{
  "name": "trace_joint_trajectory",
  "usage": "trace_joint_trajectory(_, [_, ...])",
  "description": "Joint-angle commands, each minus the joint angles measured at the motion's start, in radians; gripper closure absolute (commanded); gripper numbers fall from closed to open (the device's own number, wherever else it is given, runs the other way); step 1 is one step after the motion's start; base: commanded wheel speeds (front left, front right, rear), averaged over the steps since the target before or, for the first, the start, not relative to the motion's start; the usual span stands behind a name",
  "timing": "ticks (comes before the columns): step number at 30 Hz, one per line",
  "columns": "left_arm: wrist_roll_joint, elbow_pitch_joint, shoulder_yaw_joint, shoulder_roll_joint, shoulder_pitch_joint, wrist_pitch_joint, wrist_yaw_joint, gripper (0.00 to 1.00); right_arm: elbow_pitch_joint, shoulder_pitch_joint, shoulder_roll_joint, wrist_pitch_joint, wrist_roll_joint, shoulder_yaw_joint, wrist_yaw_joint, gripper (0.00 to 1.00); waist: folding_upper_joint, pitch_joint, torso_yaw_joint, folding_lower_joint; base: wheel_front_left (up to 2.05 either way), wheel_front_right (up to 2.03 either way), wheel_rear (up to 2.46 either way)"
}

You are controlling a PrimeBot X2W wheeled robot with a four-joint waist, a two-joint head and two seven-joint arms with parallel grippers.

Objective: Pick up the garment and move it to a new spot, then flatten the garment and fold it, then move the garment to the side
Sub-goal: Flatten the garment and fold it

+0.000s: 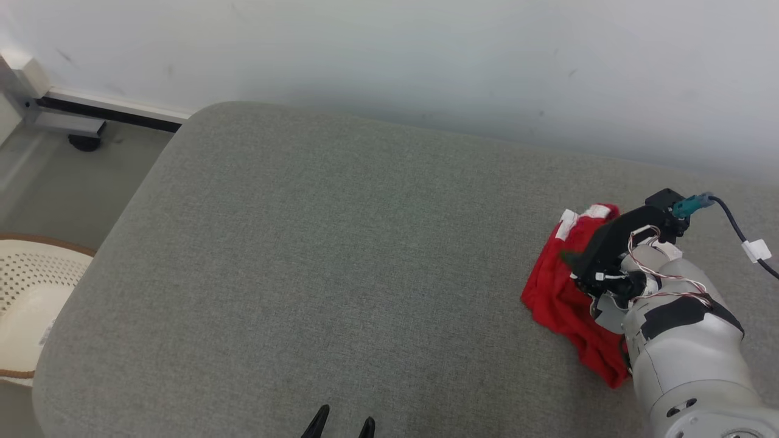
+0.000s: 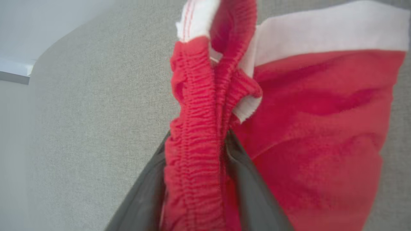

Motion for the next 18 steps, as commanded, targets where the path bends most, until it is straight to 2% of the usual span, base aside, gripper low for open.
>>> trace_joint_trajectory(1, [0.003,0.002,-0.001,-0.001,-0.006,-0.004,0.000,0.00,0.013,-0.022,0.002,-0.026,-0.013,-0.012,0.000,0.00,0.0000,0.018,0.019,0.0000,0.00,0.00,0.00])
trace_joint_trajectory(8, [0.000,0.008,0.005,-0.001,-0.007,-0.004,0.009,0.00,0.130,-0.078,0.001,-0.169,-0.026,-0.071,0.000,0.00,0.0000,-0.006,0.000,0.0000,0.00,0.00,0.00])
trace_joint_trajectory(12, [0.006,0.011,0.015,0.000,0.003,-0.004,0.013,0.00,0.168,-0.087,0.002,-0.301,-0.020,-0.062,0.000,0.00,0.0000,-0.055,-0.044,0.0000,0.00,0.00,0.00])
trace_joint_trajectory(15, [0.006,0.011,0.029,0.003,0.016,-0.004,0.017,0.00,0.177,-0.083,0.002,-0.400,-0.002,-0.021,0.000,0.00,0.0000,-0.084,-0.084,0.0000,0.00,0.00,0.00])
trace_joint_trajectory(18, [-0.003,0.012,0.044,0.004,0.019,-0.004,0.019,0.00,0.179,-0.056,0.003,-0.468,0.051,0.092,0.000,0.00,0.0000,-0.102,-0.124,0.0000,0.00,0.00,0.00])
